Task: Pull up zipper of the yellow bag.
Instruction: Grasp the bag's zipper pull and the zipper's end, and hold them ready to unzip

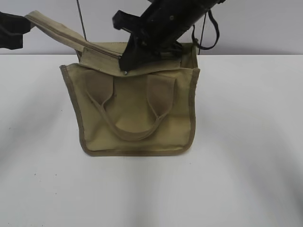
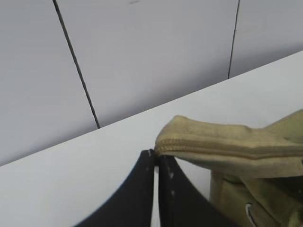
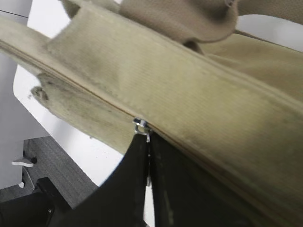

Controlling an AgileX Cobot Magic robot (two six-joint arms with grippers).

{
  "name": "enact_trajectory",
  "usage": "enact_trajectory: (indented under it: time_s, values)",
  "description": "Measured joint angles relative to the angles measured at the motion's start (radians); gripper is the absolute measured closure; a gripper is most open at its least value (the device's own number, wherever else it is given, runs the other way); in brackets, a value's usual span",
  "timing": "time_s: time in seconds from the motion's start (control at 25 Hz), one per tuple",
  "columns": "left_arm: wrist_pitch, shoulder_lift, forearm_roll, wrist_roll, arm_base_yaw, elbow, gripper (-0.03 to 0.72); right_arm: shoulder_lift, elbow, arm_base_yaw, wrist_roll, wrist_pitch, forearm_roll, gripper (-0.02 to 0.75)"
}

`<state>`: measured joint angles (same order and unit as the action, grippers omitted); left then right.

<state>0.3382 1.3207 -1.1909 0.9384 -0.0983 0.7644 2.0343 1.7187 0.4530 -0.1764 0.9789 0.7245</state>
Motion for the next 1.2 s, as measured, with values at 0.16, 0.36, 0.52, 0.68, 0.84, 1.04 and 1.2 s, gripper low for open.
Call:
enact_trajectory:
  time_s: [0.16, 0.36, 0.52, 0.68, 0.84, 1.04, 1.2]
  values:
    - [-0.002, 0.0, 0.004, 0.0, 0.0, 0.0, 0.7, -0.039, 0.0, -0.051, 0.003, 0.055, -0.075, 0.749]
    - [-0.001, 0.0, 0.007, 0.0, 0.0, 0.0, 0.7, -0.067, 0.0, -0.114, 0.003, 0.141, -0.167, 0.749]
    - [0.011, 0.0, 0.006, 0.0, 0.0, 0.0, 0.7, -0.076, 0.0, -0.134, 0.003, 0.196, -0.232, 0.749]
    - [0.021, 0.0, 0.006, 0.0, -0.001, 0.0, 0.7, -0.087, 0.0, -0.135, 0.003, 0.207, -0.247, 0.749]
    - [0.021, 0.0, 0.006, 0.0, -0.001, 0.0, 0.7, -0.094, 0.0, -0.135, 0.003, 0.213, -0.259, 0.746]
    - [-0.003, 0.0, 0.016, 0.0, 0.001, 0.0, 0.621, -0.097, 0.0, -0.141, -0.036, 0.223, -0.273, 0.612]
    - [-0.06, -0.001, 0.035, 0.0, 0.005, -0.028, 0.372, -0.106, -0.001, -0.147, -0.087, 0.223, -0.271, 0.339]
